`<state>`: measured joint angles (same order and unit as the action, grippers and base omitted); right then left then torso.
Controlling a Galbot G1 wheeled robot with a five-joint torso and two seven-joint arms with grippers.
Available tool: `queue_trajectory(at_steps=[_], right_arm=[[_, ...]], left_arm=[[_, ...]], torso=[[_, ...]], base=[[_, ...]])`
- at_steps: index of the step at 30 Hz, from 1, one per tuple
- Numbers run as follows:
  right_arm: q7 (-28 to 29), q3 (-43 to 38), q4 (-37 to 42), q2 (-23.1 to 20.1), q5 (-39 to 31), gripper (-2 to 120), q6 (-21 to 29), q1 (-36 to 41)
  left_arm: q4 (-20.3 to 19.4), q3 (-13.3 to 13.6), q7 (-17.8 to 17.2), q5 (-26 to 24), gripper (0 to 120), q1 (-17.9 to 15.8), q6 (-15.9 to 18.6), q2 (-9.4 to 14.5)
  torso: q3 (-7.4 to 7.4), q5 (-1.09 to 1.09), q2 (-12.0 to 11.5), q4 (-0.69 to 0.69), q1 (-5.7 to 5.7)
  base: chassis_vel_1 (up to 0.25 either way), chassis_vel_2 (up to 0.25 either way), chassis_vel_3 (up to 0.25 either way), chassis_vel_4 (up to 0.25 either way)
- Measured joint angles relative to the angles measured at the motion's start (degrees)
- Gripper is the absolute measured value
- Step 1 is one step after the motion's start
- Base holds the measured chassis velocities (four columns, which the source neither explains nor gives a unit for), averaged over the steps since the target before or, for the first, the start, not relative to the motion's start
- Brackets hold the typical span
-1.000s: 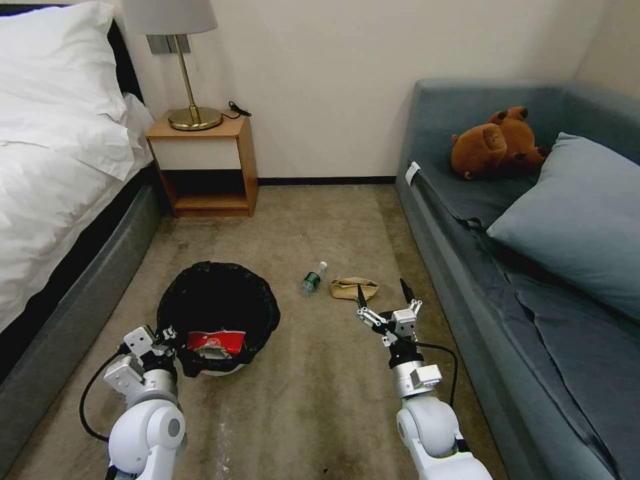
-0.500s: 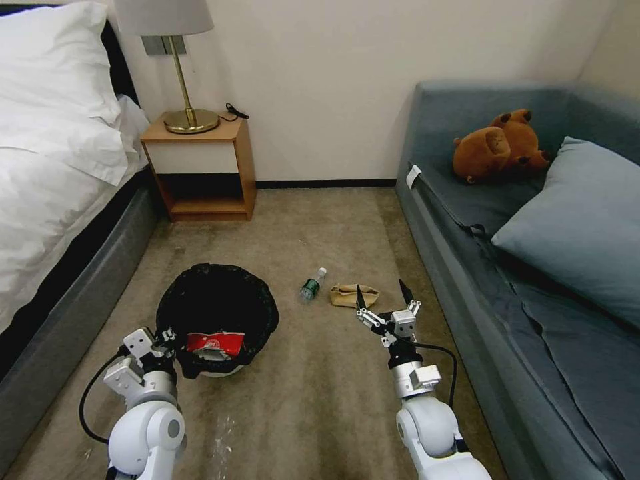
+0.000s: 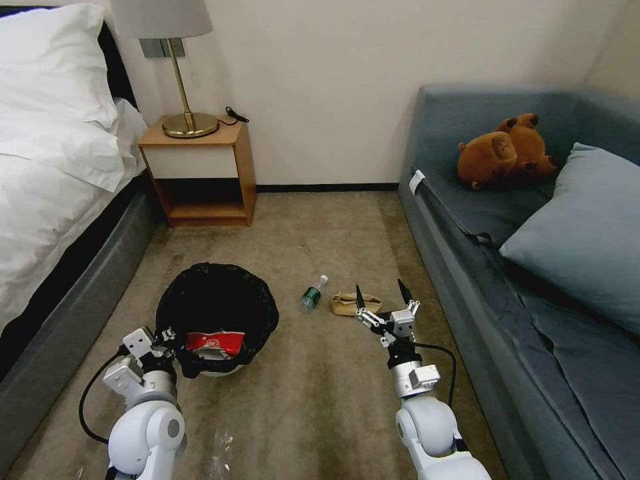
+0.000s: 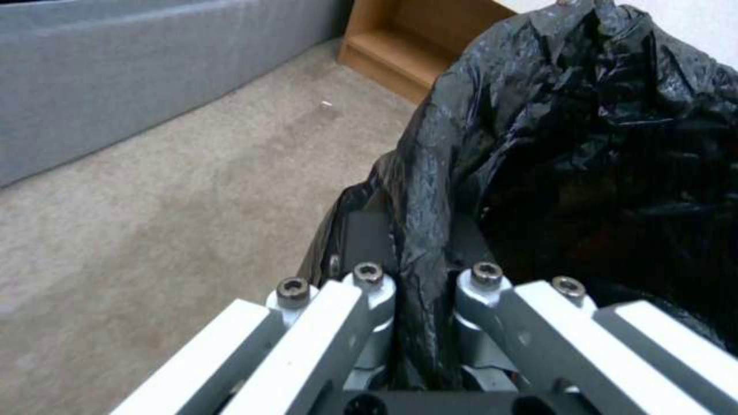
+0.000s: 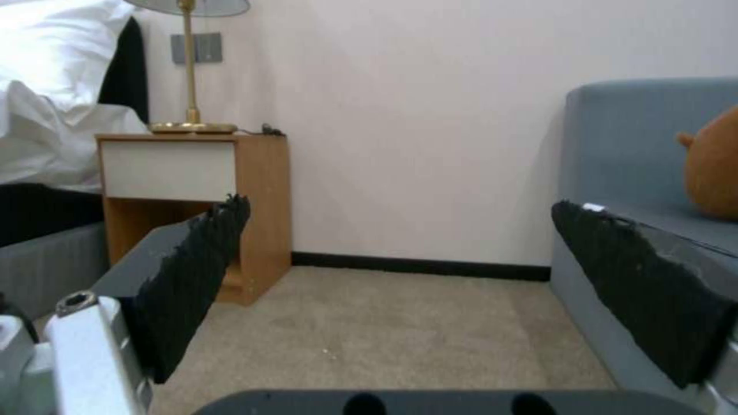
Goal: Pick up the trash bin, then pick up the garbage on the floor and place it into the trash bin.
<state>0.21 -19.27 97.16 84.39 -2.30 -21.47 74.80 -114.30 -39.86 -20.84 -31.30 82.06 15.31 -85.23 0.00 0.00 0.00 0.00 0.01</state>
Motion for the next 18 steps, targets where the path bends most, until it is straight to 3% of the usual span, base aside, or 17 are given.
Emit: queue_trajectory(at_steps=[18], right_arm=[[0.0,-0.1,0.0,0.0,0.0,98,0.0,0.0]], left_arm=[[-0.1,-0.1,-0.1,-0.1,4,0.0,0.0,0.0]], torso=[[0.00,0.00,0.0,0.00,0.00]], base=[[-0.087,0.089,0.079,-0.085]])
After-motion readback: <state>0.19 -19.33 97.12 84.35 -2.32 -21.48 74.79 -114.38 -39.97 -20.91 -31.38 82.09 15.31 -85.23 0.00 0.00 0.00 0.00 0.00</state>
